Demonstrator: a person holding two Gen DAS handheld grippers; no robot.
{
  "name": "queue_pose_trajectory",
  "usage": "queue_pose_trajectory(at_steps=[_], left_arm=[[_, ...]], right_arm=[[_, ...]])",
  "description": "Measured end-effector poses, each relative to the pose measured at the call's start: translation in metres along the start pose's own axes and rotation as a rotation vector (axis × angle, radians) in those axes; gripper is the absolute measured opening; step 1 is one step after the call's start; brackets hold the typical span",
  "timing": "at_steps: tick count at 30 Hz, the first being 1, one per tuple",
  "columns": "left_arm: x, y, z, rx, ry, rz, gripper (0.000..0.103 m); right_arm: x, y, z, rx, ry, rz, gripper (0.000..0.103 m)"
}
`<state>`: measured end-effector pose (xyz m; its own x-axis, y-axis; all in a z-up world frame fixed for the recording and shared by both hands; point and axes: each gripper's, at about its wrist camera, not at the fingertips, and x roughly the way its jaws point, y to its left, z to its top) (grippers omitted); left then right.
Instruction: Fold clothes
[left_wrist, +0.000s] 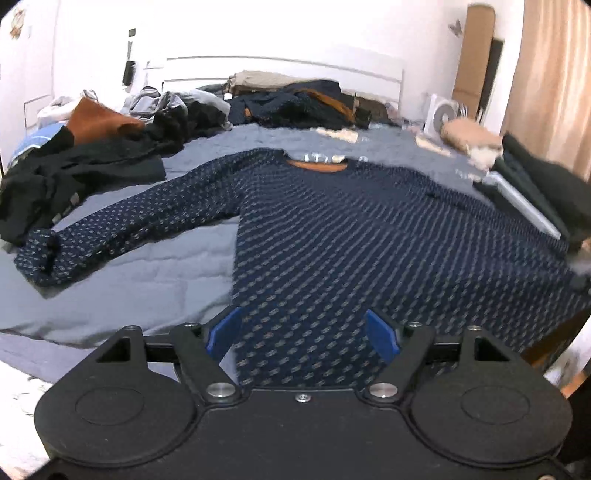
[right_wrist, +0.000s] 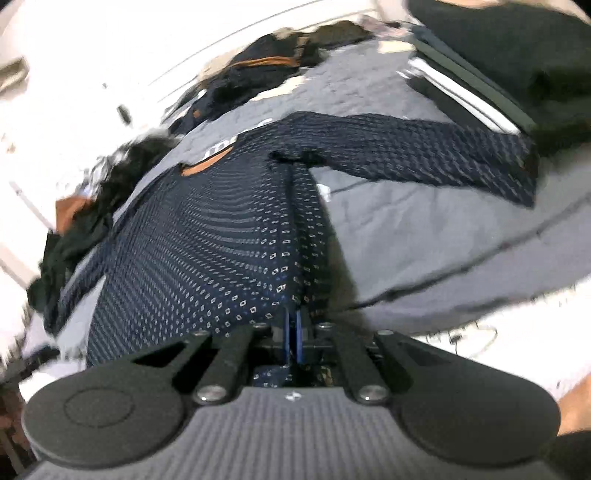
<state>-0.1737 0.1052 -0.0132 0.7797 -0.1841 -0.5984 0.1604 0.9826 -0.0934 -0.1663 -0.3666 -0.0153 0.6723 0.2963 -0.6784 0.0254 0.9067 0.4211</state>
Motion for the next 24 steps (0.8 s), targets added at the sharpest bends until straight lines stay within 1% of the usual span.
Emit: queue_pose_trajectory(at_steps=[2, 5, 7, 9, 10, 11, 12, 14, 17, 18, 19, 20, 21, 22, 24], left_arm=[[0.001, -0.002, -0.008, 0.059, 0.037, -0.004, 0.073], [0.009, -0.009, -0.022, 0.16, 0.117, 0.023, 0.073], [0.017, -0.005, -0.026, 0.14, 0.168, 0.026, 0.073], [0.024, 0.007, -0.024, 0.073, 0.201, 0.029, 0.071], [0.028, 0.015, -0.023, 0.023, 0.22, 0.016, 0.067], [0.031, 0.022, -0.022, -0.029, 0.238, 0.004, 0.061], [0.036, 0.032, -0.022, -0.092, 0.261, -0.012, 0.059], [0.04, 0.044, -0.023, -0.162, 0.282, -0.011, 0.057], [0.042, 0.049, -0.024, -0.194, 0.295, -0.042, 0.057], [0.043, 0.05, -0.024, -0.2, 0.299, -0.056, 0.055], [0.046, 0.048, -0.025, -0.171, 0.315, -0.052, 0.045], [0.049, 0.045, -0.026, -0.141, 0.332, -0.048, 0.027], [0.053, 0.043, -0.028, -0.118, 0.358, -0.045, 0.021], [0.056, 0.041, -0.03, -0.096, 0.384, -0.043, 0.021], [0.06, 0.039, -0.033, -0.087, 0.392, -0.041, 0.022]], right_arm=[[-0.003, -0.006, -0.004, 0.013, -0.009, -0.008, 0.003], [-0.002, -0.019, -0.006, 0.021, -0.002, -0.044, 0.003], [0.002, -0.018, -0.008, 0.0, 0.025, -0.068, 0.003], [0.007, -0.013, -0.011, -0.038, 0.049, -0.098, 0.003], [0.008, -0.011, -0.012, -0.051, 0.054, -0.108, 0.003], [0.005, -0.011, -0.012, -0.052, 0.046, -0.109, 0.003], [0.002, -0.01, -0.011, -0.054, 0.038, -0.11, 0.003], [-0.003, -0.01, -0.01, -0.058, 0.023, -0.112, 0.003], [-0.011, -0.009, -0.009, -0.063, 0.0, -0.115, 0.003], [-0.013, -0.009, -0.009, -0.065, -0.008, -0.116, 0.003], [-0.016, -0.008, -0.008, -0.068, -0.012, -0.118, 0.003], [-0.016, -0.008, -0.008, -0.076, -0.008, -0.124, 0.003], [-0.015, -0.007, -0.009, -0.086, 0.001, -0.131, 0.003], [-0.014, -0.007, -0.009, -0.096, 0.01, -0.137, 0.003], [-0.013, -0.005, -0.012, -0.115, 0.019, -0.158, 0.003]])
